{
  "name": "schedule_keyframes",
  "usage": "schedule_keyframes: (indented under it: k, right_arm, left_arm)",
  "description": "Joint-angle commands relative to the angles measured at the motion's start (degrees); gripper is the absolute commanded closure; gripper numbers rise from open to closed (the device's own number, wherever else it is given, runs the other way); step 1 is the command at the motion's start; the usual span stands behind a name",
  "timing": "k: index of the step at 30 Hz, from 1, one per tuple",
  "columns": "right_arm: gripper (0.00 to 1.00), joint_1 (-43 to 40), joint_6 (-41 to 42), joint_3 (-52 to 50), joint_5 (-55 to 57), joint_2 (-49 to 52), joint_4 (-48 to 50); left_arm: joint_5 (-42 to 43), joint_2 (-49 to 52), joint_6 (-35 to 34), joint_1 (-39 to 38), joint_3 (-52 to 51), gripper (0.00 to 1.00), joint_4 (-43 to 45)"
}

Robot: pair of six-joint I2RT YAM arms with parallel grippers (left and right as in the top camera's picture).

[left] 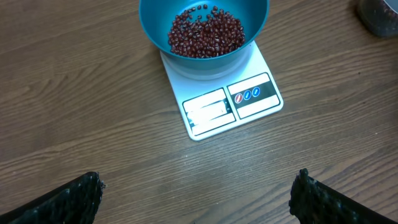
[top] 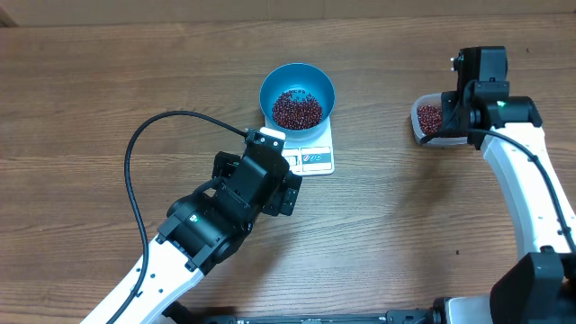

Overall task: Scoop item into bowl and weigh 150g on scale
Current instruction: 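Lower the red cup into the beans with the right gripper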

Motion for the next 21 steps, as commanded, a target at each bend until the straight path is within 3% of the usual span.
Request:
schedule_keyframes:
  k: [1, 21]
  right_arm:
    - [0.96, -0.6, 0.5, 1.0, 0.8, 1.4, 0.9]
    - [0.96, -1.6, 0.4, 1.0, -2.7, 11.1, 2.2]
  left_arm:
    - [-0.2, 0.2, 0.5, 0.6, -0.2, 0.01, 0.0]
    - [-0.2, 0.2, 0.5, 0.6, -0.2, 0.01, 0.0]
